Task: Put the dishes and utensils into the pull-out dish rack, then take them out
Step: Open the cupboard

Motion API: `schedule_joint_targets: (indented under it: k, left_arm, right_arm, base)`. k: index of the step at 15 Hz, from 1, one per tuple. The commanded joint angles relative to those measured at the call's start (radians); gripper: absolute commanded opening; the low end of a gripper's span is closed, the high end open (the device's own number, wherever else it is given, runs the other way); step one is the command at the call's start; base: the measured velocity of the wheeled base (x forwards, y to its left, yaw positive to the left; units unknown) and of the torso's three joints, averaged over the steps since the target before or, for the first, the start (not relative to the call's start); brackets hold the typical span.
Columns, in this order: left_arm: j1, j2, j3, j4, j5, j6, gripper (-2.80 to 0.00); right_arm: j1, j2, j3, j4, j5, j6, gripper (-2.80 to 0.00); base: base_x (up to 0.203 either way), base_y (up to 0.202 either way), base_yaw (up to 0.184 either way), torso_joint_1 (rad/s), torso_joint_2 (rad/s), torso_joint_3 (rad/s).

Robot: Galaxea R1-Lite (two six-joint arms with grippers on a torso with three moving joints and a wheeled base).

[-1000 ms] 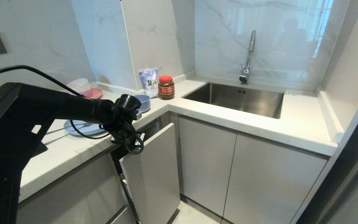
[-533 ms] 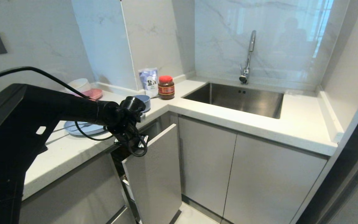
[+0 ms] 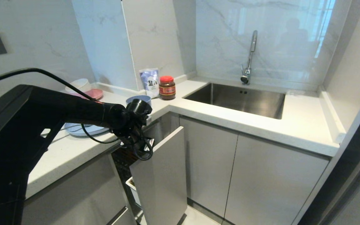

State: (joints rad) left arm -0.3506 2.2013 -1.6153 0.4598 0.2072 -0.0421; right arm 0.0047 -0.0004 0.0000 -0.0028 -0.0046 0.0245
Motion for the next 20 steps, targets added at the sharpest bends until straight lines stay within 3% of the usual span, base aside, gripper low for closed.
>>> schedule_joint_targets:
  k: [1,10,20]
  left_arm:
    - [-0.021,-0.005,0.012,0.002,0.000,-0.001,-2.80]
    - [-0.084,-0.018,0.058,0.001,-0.028,-0.004,-2.80]
    - [-0.228,-0.029,0.107,-0.003,-0.029,-0.093,-2.80]
  right_arm:
    - [0.000,-0.004,0.002,0.000,0.000,0.000,-2.80]
    - [0.001,-0.004,0.002,0.000,0.000,0.000,-2.80]
    - [0.001,-0.004,0.002,0.000,0.000,0.000,-2.80]
  base:
    - [0.000,0.000,0.000,0.000,0.00,0.000]
    - [0.000,0.000,0.000,0.000,0.00,0.000]
    - [0.000,0.000,0.000,0.000,0.00,0.000]
